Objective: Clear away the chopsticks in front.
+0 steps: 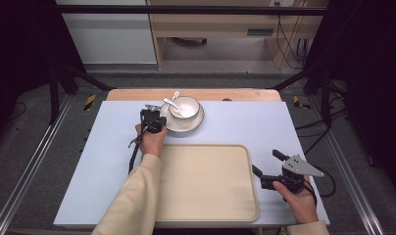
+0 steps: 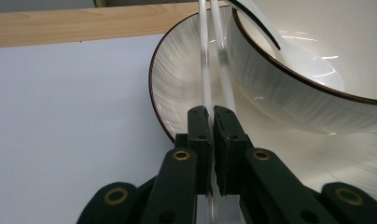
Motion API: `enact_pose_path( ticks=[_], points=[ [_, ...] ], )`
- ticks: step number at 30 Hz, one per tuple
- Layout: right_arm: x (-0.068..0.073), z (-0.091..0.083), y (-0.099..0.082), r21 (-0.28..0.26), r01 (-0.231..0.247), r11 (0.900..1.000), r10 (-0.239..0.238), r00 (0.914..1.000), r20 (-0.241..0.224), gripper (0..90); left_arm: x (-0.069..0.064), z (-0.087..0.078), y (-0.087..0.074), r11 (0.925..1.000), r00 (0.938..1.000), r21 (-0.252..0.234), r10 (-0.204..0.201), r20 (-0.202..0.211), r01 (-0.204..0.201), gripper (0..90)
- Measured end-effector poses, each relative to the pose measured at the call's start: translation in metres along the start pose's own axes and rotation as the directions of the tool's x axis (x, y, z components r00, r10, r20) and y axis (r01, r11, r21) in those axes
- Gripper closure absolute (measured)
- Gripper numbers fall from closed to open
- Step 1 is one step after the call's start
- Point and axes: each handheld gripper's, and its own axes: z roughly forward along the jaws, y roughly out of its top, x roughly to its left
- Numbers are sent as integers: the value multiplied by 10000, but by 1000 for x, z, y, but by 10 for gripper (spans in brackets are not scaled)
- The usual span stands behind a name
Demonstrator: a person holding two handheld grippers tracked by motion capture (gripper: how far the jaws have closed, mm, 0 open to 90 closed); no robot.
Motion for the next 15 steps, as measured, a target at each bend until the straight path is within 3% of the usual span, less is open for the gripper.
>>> enact_pose_path(
  ticks=[6,9,12,14,15],
  points=[
    [0,0,0,-1,17,10000,-17,10000,5,69,6,-8,1,9999,10000,-131,19,6,-19,859],
    [0,0,0,9,5,10000,-5,10000,-1,70,14,-19,0,9994,9999,-319,-160,-49,159,859],
    [1,1,0,0,-29,10000,29,10000,-23,70,19,-29,-1,9989,9999,-461,-77,-86,73,860],
    [1,0,1,-38,-61,10000,61,10000,-31,71,21,-33,-1,9983,9998,-557,-182,-78,178,860],
    [1,0,1,-44,-63,10000,63,10000,-28,71,25,-42,-3,9960,9986,-722,-535,-30,532,860]
  ],
)
